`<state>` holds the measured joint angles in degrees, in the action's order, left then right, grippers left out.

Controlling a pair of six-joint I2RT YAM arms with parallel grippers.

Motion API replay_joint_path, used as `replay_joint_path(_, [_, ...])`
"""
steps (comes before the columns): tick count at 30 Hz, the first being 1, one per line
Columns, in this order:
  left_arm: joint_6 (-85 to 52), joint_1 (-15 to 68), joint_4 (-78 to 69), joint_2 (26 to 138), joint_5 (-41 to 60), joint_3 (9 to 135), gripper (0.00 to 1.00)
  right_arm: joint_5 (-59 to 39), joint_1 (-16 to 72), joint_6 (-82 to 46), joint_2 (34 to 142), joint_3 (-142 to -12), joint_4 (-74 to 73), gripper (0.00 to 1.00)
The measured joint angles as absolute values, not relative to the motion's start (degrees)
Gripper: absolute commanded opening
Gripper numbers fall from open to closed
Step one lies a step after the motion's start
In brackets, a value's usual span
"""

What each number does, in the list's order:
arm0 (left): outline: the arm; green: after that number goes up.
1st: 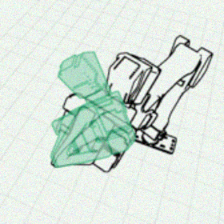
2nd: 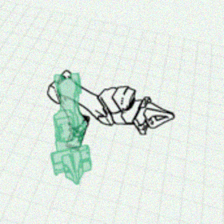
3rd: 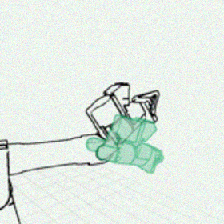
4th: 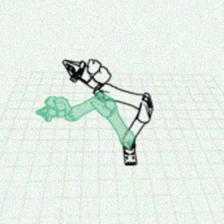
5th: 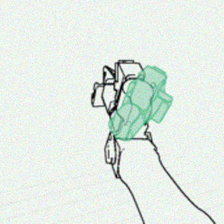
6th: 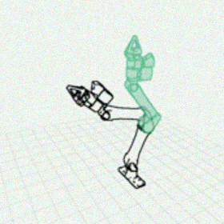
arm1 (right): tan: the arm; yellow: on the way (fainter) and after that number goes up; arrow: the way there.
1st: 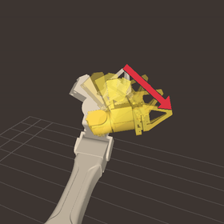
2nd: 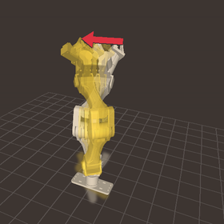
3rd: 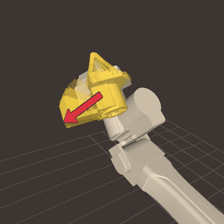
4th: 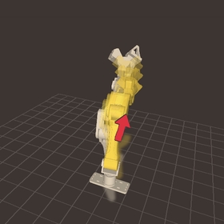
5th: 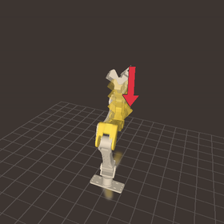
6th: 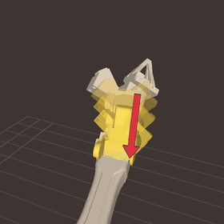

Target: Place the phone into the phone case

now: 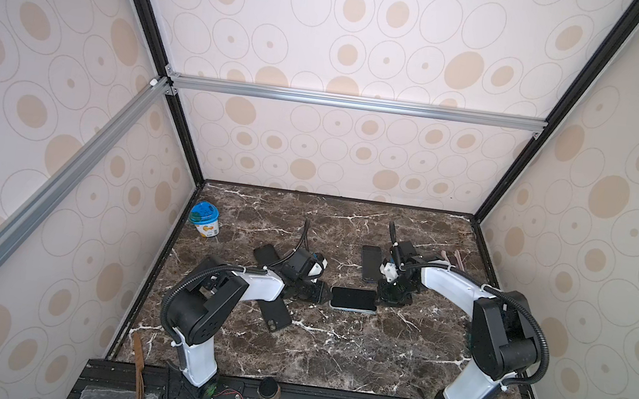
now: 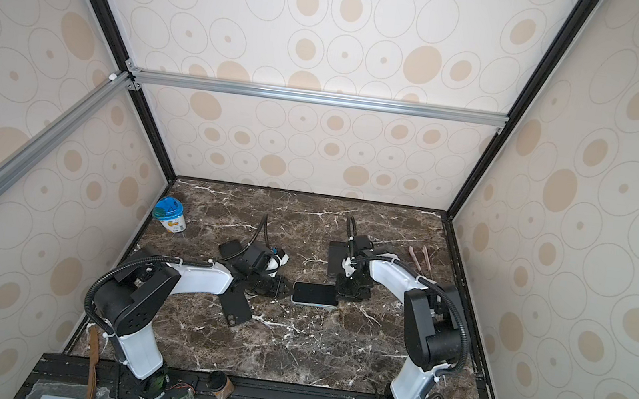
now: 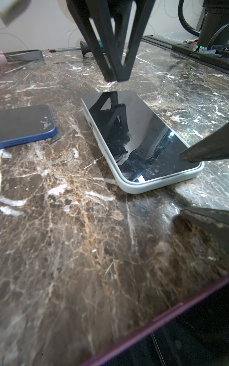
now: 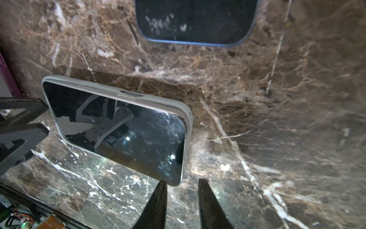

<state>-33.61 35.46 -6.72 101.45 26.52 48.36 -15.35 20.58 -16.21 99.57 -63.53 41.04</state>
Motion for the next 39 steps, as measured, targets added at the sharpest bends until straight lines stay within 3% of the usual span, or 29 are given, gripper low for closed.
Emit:
replay_joint_path(3, [-34.30,36.38,-6.83,101.45,26.04,48.38,0.37,-16.16,20.58,-16.62,100.05,-62.39,39.99,0.20])
replay_joint_path(21, [-37.41,37.63,-8.21,101.80,26.04,48.36,0.32,-18.39,20.73,-18.00,100.62,-61.06,36.84,0.18])
replay_joint_path(39, [-37.74,37.63,-8.88,102.52,25.54,48.36,0.28,-13.21,24.75,-19.92,102.32,-63.11,38.06,0.18])
